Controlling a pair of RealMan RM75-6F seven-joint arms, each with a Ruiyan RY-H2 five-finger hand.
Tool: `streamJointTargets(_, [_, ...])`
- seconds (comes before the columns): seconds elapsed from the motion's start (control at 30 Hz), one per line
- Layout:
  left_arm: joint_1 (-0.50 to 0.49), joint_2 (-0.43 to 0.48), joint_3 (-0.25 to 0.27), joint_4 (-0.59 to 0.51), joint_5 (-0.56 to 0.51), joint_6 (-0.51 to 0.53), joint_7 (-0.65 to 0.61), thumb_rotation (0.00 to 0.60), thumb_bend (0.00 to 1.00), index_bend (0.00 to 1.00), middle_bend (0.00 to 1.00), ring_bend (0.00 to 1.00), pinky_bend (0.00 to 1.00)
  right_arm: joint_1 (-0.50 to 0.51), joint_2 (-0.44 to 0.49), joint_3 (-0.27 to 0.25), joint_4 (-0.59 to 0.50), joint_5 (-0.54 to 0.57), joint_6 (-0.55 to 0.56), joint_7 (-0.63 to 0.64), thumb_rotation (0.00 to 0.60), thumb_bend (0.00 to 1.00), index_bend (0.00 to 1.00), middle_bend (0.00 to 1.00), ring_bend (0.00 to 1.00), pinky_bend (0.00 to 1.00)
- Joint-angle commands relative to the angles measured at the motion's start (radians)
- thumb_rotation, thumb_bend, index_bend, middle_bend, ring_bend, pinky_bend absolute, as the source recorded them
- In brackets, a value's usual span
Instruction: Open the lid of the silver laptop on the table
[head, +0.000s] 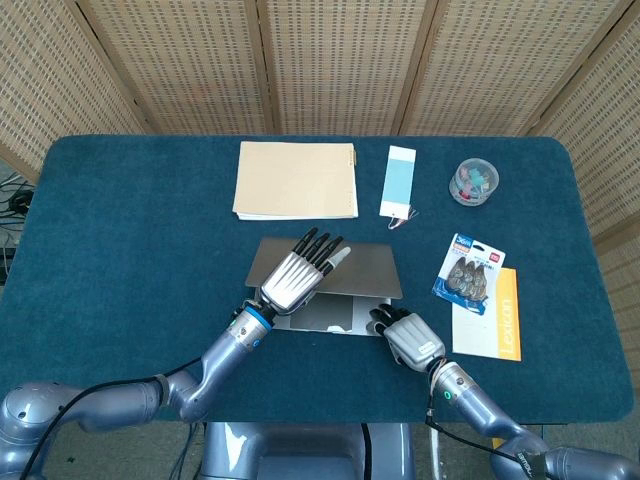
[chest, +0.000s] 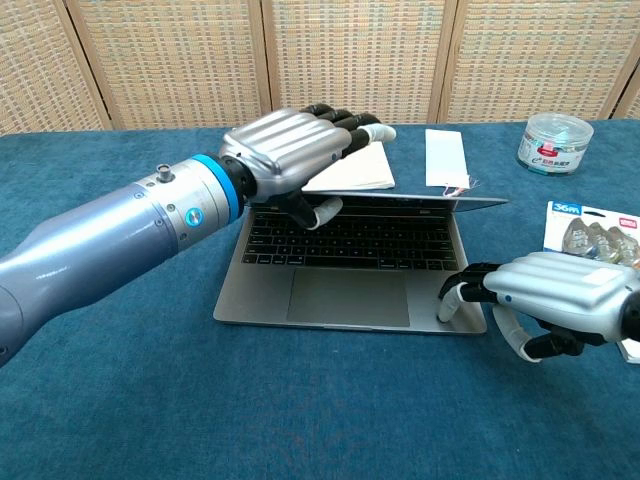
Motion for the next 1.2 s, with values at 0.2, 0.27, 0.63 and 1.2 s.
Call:
streamJointTargets(0.2, [-0.009,0.067,-0.035,0.008,-0.031,0.0,-0.006,0.6,0.52,0.0,0.0,0.0,0.0,0.025,0.029,-0.011,-0.038,-0.012,-0.018,0.028,0.6,1.0,0.25,0.13,0.1,0.25])
streamJointTargets(0.27, [-0.01,0.085,-0.042,0.011,-0.04,-0.003,-0.015,0.6,0.52,0.0,0.0,0.0,0.0,0.029,0.035,-0.013,-0.045,-0.015,-0.02,0.038,0.6,1.0,0.25,0.13,0.1,0.25])
streamJointTargets(0.63, [-0.013,0.153,-0.062,0.041,-0.065,-0.005,-0.08,0.6,0.52,0.0,0.0,0.0,0.0,0.046,0.034,-0.023,-0.041,-0.024,-0.019,0.058,0.6,1.0,0.25,0.13,0.1,0.25])
streamJointTargets(1.2, [-0.065,0.143,-0.106,0.12,-0.131,-0.026,-0.133,0.6,0.52,0.0,0.0,0.0,0.0,0.057,0.03,-0.035,-0.05,-0.026,0.001,0.042,0.6,1.0,0.25,0.13,0.1,0.25])
